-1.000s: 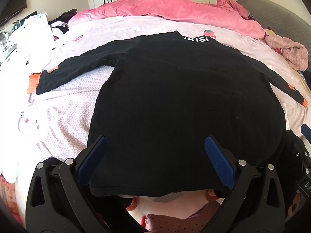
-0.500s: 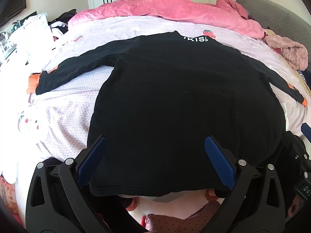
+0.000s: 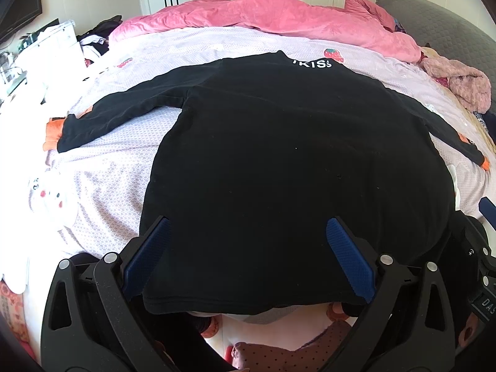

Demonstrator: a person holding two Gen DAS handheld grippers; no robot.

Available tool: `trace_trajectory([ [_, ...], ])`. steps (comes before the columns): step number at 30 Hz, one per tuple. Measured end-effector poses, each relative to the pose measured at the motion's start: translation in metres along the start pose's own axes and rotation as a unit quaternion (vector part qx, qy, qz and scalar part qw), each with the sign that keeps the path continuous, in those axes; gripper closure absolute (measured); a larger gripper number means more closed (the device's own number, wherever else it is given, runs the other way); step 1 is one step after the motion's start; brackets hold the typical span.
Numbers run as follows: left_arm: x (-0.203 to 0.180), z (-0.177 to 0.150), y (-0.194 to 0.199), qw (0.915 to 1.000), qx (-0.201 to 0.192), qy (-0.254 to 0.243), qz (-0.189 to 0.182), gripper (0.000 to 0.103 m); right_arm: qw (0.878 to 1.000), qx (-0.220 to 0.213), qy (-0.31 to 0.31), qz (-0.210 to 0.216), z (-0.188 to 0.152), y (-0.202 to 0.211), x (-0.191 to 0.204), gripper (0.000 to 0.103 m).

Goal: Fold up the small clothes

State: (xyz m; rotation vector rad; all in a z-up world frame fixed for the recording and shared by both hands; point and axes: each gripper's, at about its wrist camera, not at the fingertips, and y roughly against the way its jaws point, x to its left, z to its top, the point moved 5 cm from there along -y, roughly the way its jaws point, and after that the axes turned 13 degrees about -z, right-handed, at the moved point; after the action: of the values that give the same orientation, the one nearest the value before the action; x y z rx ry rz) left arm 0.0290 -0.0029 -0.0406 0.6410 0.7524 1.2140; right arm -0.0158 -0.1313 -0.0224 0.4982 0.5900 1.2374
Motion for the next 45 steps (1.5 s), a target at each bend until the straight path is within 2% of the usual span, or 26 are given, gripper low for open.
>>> trace_trajectory([
  [45, -0.006, 0.005, -0.009, 1.0000, 0.002, -0.002, -0.003, 0.009, 1.000, 0.003, -0.019, 0.000, 0.005, -0.007, -0.009, 0.004],
])
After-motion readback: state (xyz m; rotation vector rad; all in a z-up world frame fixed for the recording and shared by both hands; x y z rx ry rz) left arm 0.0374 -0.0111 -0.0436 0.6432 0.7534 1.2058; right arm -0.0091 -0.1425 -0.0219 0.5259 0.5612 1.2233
